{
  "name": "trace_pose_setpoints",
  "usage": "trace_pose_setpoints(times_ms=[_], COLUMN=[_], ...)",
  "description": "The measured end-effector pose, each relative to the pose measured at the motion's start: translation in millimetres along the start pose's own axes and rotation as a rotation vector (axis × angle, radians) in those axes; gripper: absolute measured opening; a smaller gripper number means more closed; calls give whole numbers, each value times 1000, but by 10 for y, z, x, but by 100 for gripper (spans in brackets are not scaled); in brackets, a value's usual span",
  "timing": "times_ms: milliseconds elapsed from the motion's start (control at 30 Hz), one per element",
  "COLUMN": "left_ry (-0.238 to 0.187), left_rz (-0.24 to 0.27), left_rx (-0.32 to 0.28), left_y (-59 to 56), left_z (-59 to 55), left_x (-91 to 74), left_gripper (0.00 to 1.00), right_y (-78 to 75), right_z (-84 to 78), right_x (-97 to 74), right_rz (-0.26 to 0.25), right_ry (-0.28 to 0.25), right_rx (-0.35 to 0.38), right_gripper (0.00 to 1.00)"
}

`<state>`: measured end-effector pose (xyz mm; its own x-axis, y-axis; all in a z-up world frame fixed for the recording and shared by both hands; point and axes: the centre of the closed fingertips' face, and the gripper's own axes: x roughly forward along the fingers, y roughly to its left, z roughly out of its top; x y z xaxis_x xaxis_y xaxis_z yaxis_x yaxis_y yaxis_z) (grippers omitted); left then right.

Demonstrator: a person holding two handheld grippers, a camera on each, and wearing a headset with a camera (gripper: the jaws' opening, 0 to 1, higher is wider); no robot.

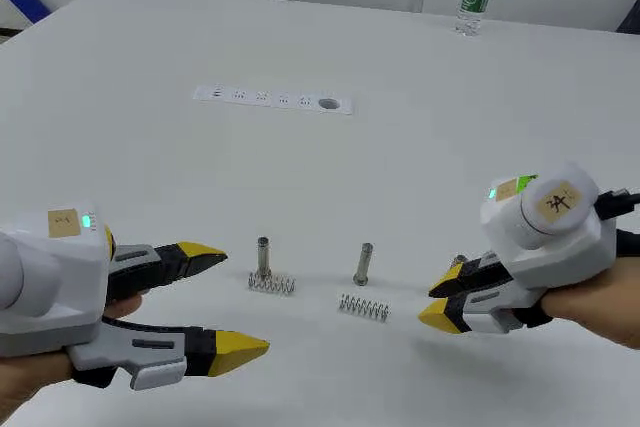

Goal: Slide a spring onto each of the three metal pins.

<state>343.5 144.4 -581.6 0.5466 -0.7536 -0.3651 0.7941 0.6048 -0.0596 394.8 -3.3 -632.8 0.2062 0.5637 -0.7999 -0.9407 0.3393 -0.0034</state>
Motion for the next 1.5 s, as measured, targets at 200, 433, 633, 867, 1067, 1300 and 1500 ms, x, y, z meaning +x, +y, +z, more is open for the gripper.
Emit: trace_pose_setpoints(times_ms=[200,433,633,867,1067,1300,1500], left_ry=[-1,1,1,-2,-3,-1,1], left_rz=[0,1,-1,-6,-8,-9,-19], left_rx=[2,3,3,7,8,8,11], left_y=[-4,-2,-8,-27,-38,-48,-81], left_z=[10,8,14,29,32,21,20], left_x=[-1,-7,2,21,25,24,48], left_gripper=[65,65,64,64,64,64,63], right_y=[60,82,105,116,119,119,126], right_z=[89,145,138,124,100,81,84], right_x=[110,222,309,389,449,479,479], right_rz=[24,47,65,81,90,96,101], right_ry=[9,21,39,58,76,90,90], right_rx=[-40,-71,-91,-109,-130,-141,-134], right_gripper=[19,18,17,16,14,13,12])
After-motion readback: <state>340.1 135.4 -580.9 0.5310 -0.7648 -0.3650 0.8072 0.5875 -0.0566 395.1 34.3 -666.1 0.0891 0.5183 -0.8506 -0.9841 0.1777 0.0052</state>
